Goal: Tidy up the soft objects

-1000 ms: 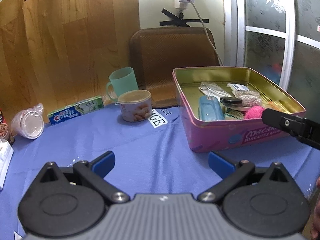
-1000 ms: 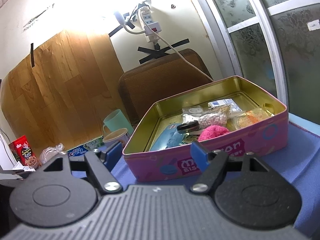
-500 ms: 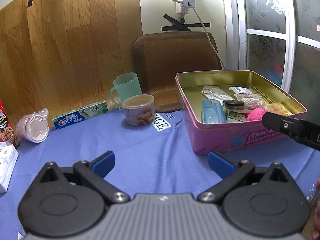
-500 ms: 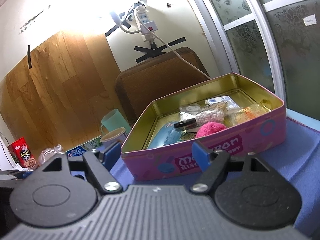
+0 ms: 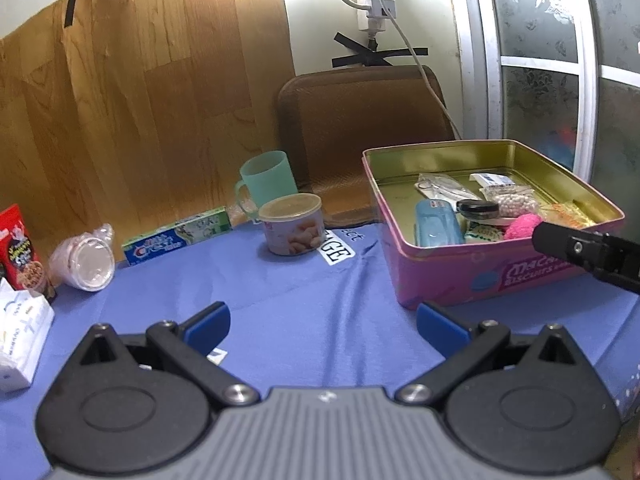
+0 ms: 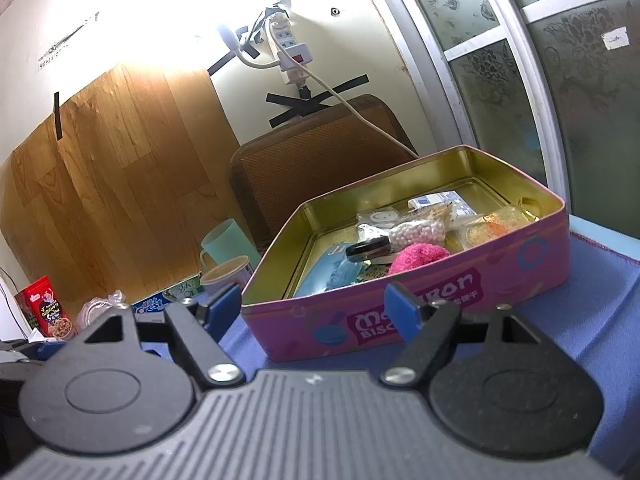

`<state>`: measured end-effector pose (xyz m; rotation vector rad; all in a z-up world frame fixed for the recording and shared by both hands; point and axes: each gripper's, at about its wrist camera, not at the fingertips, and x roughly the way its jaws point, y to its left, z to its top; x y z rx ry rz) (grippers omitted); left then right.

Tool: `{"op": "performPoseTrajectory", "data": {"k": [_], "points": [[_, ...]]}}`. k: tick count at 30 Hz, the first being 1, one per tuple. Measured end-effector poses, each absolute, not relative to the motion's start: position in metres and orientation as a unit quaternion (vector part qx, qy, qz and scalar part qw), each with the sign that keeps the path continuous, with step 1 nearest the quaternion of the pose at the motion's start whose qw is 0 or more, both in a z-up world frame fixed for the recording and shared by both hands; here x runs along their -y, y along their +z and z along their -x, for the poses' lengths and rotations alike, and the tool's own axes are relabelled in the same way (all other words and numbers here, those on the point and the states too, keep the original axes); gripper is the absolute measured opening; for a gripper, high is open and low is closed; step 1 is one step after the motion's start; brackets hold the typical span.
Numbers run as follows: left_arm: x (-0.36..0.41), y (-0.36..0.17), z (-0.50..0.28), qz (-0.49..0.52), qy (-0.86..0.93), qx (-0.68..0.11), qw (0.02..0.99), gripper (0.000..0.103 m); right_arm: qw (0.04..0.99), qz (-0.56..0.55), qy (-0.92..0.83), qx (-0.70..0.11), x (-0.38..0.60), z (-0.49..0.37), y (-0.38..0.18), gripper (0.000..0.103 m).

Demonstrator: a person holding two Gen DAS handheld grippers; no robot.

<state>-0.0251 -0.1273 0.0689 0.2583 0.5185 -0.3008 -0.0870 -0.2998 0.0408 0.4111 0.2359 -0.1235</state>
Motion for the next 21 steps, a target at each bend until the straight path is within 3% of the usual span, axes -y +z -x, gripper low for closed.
{"op": "performPoseTrajectory", "data": {"k": [21], "points": [[0.1328,0.0612,0.0248,-0.140,-0.164,-0.280,0.936,0.103,0.968,-0.212,-0.065,-0.120,0.3033,0.0883,0.0377,0.081]]}}
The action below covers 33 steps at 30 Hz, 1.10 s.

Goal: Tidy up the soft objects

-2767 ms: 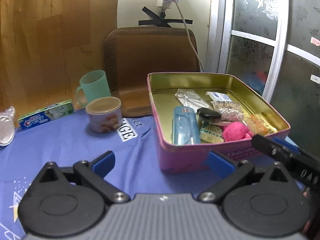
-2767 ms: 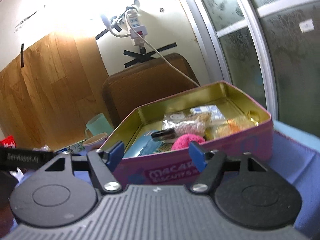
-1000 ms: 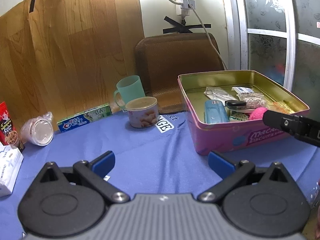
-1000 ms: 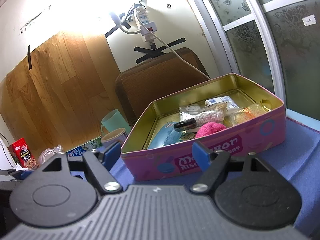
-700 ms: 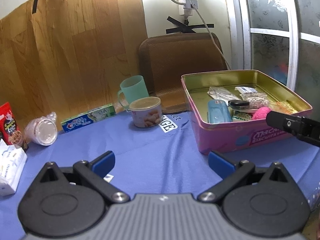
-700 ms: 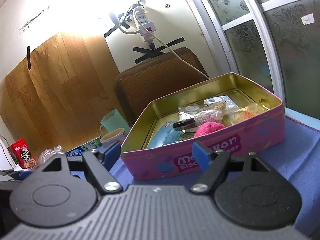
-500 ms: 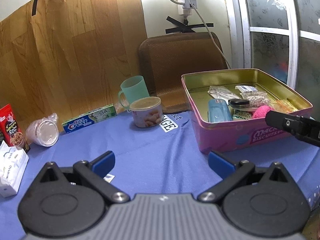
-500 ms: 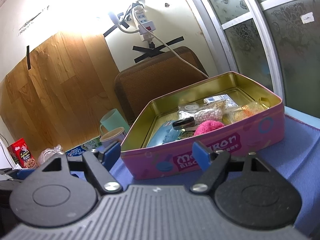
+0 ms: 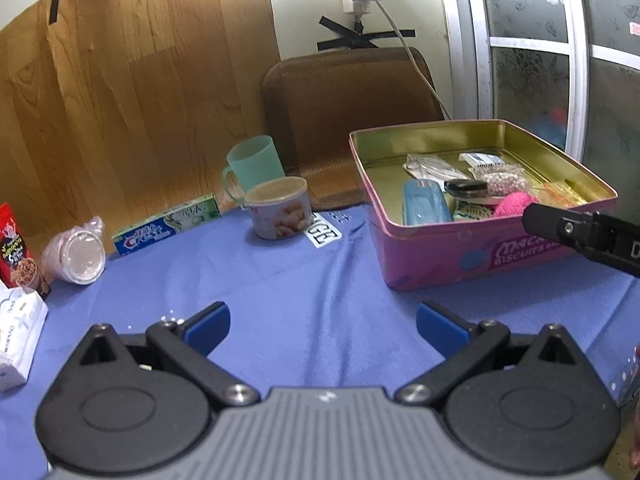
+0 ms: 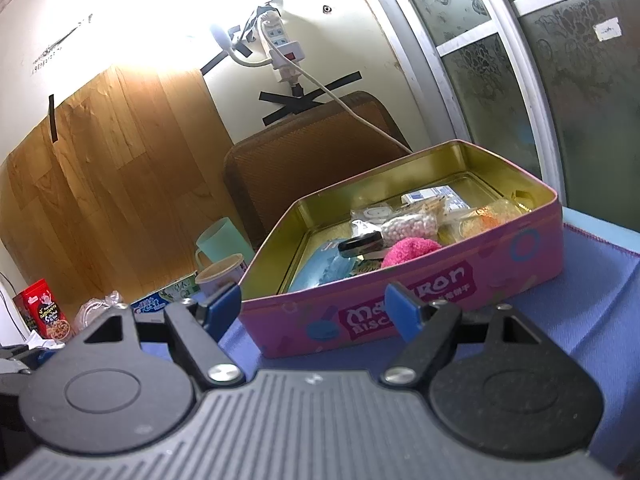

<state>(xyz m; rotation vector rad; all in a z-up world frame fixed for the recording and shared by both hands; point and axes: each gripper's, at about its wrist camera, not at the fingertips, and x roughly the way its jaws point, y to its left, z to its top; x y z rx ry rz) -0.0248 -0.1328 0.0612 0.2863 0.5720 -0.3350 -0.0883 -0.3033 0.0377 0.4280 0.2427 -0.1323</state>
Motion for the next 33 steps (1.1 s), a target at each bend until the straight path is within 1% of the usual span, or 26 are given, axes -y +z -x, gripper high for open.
{"op": "performPoseTrajectory", "data": {"k": [21,33], "points": [[0.146,0.039,0.020,-0.154,-0.183,-0.338,0.910,0.103,0.963,-0.225,-0.072,-0.130,0.310,0.087,0.029,0.081],[0.149,0.033,0.022,-0.157,-0.194,-0.355,0.901,0.103,0.962,-0.229,-0.073,-0.132,0.312,0.087,0.028,0.081]]}}
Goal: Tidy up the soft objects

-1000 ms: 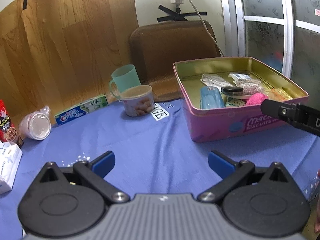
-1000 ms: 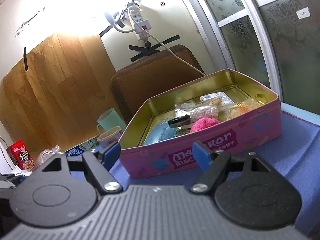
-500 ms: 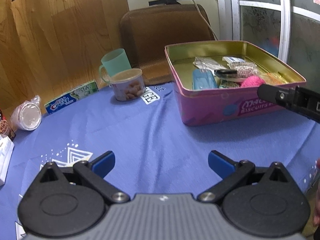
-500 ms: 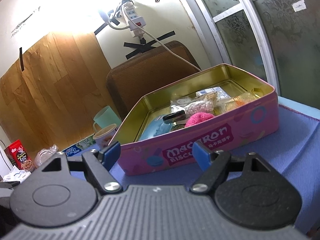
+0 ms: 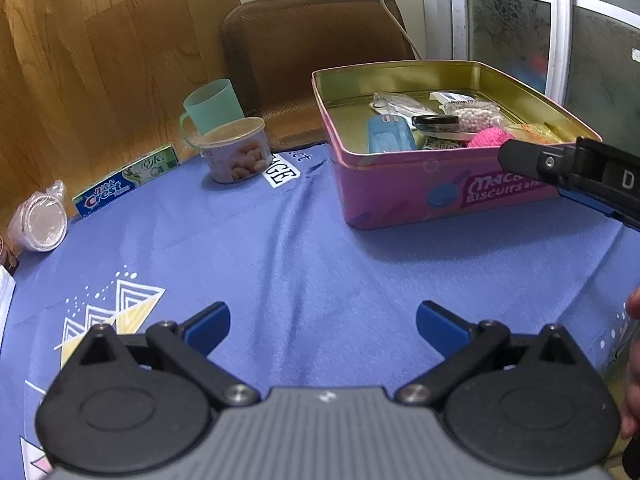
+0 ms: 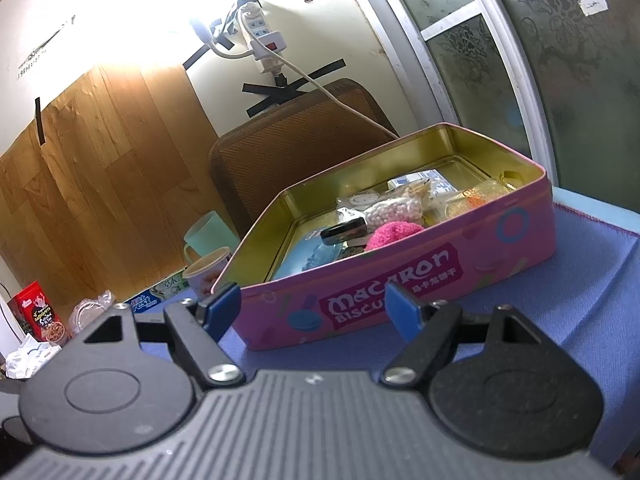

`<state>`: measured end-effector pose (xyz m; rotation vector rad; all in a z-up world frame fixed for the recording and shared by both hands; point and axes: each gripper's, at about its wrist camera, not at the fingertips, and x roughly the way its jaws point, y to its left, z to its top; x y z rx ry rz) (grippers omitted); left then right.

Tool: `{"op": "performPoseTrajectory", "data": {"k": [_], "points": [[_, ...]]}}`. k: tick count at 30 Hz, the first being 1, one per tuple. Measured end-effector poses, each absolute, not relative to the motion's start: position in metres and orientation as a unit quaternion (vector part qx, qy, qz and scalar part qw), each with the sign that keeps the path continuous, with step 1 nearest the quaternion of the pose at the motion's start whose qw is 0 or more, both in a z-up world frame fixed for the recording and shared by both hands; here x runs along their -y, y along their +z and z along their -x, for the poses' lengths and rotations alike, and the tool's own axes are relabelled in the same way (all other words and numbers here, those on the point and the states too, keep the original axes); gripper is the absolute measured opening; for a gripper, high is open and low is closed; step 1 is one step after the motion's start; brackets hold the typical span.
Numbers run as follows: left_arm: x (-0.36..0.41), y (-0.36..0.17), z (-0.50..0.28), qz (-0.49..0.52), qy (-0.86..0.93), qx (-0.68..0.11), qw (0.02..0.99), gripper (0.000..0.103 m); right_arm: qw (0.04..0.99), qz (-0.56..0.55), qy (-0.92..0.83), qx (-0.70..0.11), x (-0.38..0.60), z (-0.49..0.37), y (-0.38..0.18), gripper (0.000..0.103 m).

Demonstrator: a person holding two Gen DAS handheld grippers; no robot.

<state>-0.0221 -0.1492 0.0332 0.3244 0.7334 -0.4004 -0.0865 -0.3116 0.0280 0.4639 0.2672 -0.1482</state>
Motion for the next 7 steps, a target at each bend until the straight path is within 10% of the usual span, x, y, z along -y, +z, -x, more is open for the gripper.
{"op": "performPoseTrajectory", "data": {"k": [7], "points": [[0.1486,0.0346,0.0236,-0.154,-0.207,-0.350,0.901,0.103,0.963,-0.225,-0.074,-0.131,0.3107,0.0860,0.0278,0.081]]}}
